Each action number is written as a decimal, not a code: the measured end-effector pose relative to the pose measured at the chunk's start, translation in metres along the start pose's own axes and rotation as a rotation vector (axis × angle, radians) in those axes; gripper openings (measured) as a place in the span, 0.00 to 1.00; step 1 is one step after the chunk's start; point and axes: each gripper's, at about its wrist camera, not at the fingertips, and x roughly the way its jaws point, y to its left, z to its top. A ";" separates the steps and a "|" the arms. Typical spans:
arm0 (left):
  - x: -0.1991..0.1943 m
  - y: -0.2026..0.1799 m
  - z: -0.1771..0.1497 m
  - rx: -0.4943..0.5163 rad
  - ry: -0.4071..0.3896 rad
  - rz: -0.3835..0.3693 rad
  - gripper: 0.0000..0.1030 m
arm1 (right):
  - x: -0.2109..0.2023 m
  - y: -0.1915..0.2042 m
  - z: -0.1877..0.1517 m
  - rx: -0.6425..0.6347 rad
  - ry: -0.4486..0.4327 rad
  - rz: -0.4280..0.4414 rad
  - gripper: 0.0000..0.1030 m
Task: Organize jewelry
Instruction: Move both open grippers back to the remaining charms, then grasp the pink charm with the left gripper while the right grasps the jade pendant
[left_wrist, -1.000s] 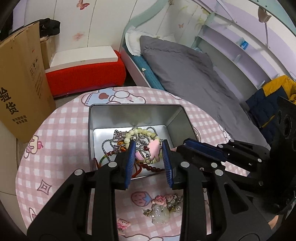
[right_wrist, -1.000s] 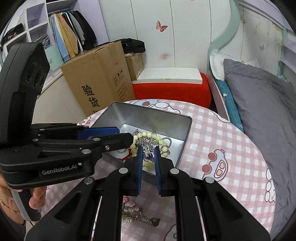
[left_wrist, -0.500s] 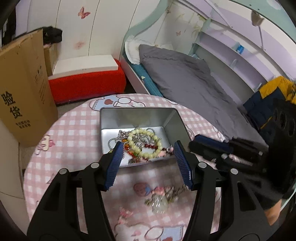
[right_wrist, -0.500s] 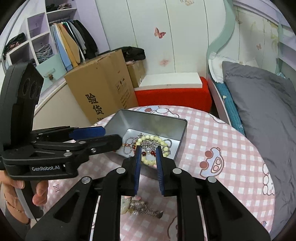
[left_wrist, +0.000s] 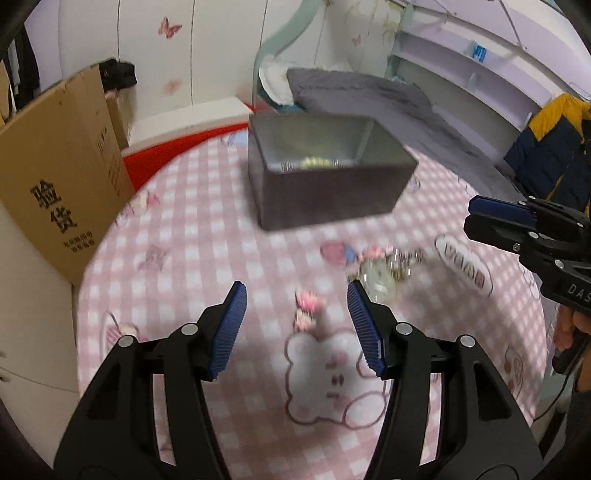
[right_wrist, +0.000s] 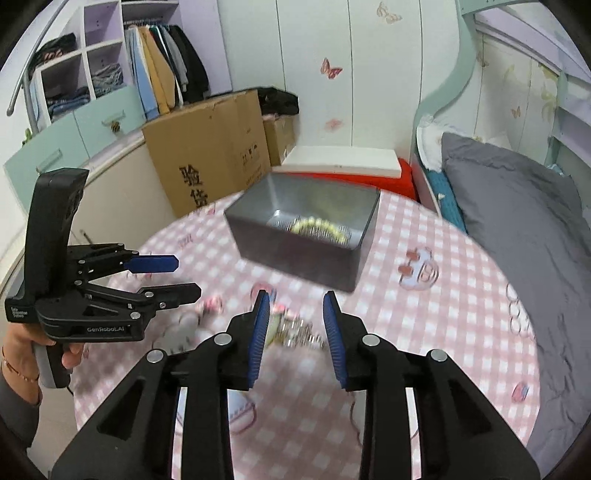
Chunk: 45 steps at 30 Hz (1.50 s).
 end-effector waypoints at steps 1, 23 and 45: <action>0.001 -0.001 -0.003 0.001 0.006 -0.001 0.55 | 0.000 0.001 -0.004 -0.001 0.005 -0.002 0.29; 0.022 -0.004 -0.017 0.038 0.037 0.030 0.15 | 0.031 0.014 -0.040 -0.082 0.130 -0.021 0.34; 0.015 0.004 -0.019 0.025 0.006 -0.032 0.14 | 0.084 0.055 -0.020 -0.130 0.154 -0.074 0.30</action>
